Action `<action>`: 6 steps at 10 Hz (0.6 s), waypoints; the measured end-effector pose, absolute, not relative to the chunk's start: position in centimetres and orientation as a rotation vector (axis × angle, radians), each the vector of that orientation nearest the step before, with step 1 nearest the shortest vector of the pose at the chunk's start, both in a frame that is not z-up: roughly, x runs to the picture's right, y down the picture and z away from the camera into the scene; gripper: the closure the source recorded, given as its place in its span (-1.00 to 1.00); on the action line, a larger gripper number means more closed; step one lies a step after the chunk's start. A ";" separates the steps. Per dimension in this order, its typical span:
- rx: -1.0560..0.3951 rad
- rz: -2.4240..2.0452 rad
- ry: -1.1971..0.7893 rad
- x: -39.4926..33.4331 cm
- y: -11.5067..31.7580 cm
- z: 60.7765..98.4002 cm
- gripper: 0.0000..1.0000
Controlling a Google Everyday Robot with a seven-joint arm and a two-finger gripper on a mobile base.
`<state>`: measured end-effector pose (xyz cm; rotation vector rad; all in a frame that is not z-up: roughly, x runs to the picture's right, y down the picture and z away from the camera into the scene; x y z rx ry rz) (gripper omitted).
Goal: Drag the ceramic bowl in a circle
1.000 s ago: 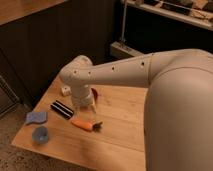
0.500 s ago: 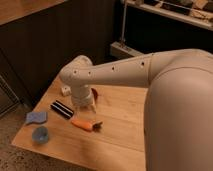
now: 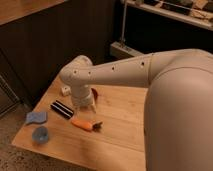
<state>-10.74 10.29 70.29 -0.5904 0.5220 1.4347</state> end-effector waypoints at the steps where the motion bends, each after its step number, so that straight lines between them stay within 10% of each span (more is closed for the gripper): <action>1: -0.590 1.435 0.522 -10.7 10.3 70.3 -0.30; 6: -0.587 1.442 0.504 -10.9 9.7 70.3 -0.30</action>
